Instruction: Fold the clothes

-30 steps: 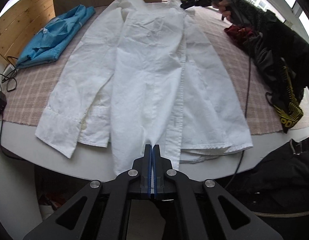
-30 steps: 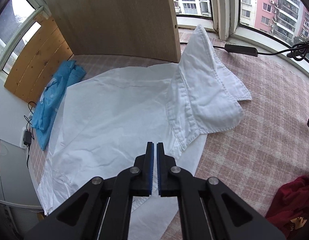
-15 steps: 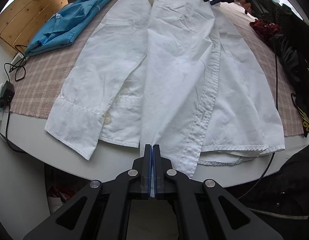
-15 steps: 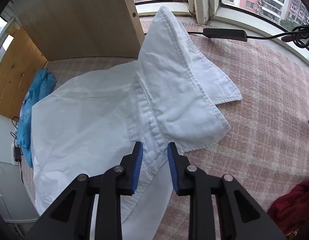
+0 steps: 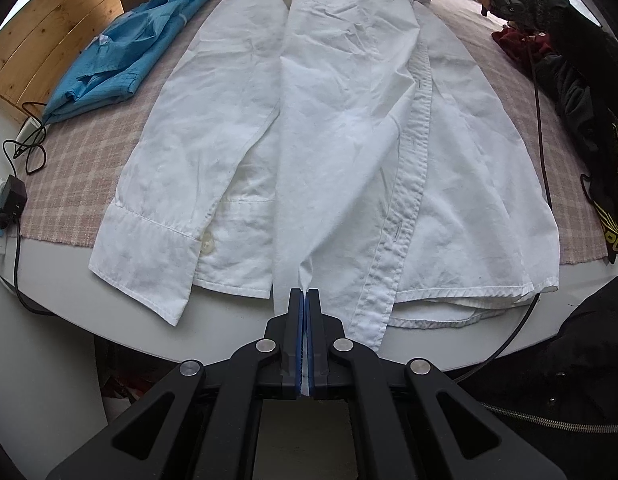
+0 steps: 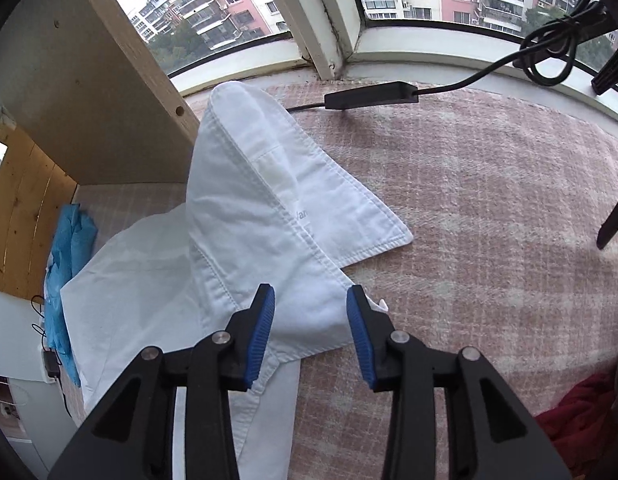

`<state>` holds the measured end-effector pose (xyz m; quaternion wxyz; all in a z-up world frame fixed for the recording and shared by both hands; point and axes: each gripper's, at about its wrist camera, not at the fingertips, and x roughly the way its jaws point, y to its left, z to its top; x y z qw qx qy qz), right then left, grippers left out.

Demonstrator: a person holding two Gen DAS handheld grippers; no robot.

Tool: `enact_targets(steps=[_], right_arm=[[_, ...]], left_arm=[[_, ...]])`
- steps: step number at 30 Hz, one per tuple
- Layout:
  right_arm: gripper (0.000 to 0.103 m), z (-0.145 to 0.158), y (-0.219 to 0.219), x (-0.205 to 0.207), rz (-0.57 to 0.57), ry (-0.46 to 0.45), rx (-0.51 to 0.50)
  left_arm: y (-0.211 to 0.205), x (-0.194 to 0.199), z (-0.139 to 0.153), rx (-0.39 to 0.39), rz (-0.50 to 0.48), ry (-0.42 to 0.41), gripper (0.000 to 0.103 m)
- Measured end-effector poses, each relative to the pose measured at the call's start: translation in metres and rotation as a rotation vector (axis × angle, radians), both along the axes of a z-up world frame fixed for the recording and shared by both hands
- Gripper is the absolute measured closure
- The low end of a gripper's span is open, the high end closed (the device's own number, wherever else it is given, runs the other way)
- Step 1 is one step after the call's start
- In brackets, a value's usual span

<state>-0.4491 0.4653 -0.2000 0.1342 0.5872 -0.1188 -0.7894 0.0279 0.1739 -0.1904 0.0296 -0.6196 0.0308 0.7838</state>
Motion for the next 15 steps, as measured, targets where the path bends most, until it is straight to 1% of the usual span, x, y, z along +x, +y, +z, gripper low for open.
enact_targets(steps=[2, 5, 6, 8, 10, 12, 15], right_arm=[[0.066, -0.005, 0.001, 0.005, 0.022, 0.005, 0.019], [0.066, 0.001, 0.007, 0.005, 0.014, 0.047, 0.042], [0.065, 0.001, 0.011, 0.004, 0.01, 0.05, 0.037], [0.06, 0.002, 0.018, 0.003, 0.006, 0.052, 0.035], [0.06, 0.001, 0.023, 0.001, 0.008, 0.056, 0.05], [0.059, -0.001, 0.026, 0.0, 0.02, 0.053, 0.019], [0.059, -0.006, 0.023, 0.0, 0.056, 0.02, -0.032]], left_arm=[[0.0, 0.0, 0.0, -0.002, -0.005, -0.003, 0.102], [0.001, 0.002, 0.001, -0.007, -0.007, -0.006, 0.102], [0.001, 0.002, 0.0, -0.008, -0.008, -0.008, 0.102], [0.002, 0.002, 0.0, -0.007, -0.011, -0.011, 0.102], [0.001, 0.003, 0.001, -0.007, -0.014, -0.014, 0.102], [0.002, 0.003, 0.001, -0.005, -0.011, -0.016, 0.102], [0.005, 0.002, 0.003, -0.004, -0.004, -0.019, 0.102]])
